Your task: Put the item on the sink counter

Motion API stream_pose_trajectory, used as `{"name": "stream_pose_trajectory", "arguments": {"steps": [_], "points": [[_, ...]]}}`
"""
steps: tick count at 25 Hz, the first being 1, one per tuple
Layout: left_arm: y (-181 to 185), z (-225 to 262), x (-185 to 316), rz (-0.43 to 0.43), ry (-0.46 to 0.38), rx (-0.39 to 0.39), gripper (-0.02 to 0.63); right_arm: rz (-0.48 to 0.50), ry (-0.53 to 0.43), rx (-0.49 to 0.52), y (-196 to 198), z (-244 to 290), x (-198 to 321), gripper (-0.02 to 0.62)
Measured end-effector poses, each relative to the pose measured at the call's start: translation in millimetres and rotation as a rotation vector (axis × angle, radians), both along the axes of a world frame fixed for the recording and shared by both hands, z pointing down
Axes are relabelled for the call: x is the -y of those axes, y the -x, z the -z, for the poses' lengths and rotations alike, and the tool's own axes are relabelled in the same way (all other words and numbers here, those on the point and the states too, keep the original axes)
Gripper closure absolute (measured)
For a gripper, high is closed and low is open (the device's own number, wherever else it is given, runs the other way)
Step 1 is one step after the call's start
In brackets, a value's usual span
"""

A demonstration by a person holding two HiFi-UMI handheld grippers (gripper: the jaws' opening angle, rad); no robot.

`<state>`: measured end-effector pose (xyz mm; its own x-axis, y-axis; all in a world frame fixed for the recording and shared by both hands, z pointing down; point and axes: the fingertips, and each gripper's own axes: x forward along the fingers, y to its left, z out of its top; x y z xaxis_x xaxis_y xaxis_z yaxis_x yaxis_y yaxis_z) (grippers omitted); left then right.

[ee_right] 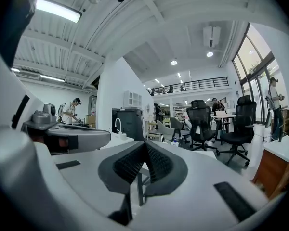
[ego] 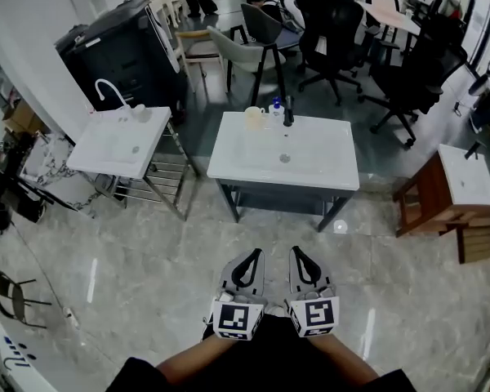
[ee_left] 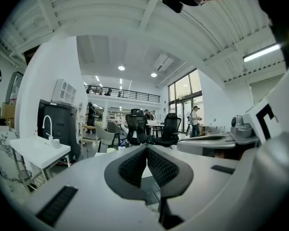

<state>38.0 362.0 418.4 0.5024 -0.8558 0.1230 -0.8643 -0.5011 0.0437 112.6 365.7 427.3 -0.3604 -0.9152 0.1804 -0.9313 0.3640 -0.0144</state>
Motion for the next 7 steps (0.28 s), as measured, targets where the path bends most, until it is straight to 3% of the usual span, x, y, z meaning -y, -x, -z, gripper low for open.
{"name": "stream_pose_trajectory", "arguments": {"steps": [7], "points": [[-10,3,-1,0.027,-0.016,0.012,0.589,0.005,-0.006,0.005,-14,3,1,0.566]]}}
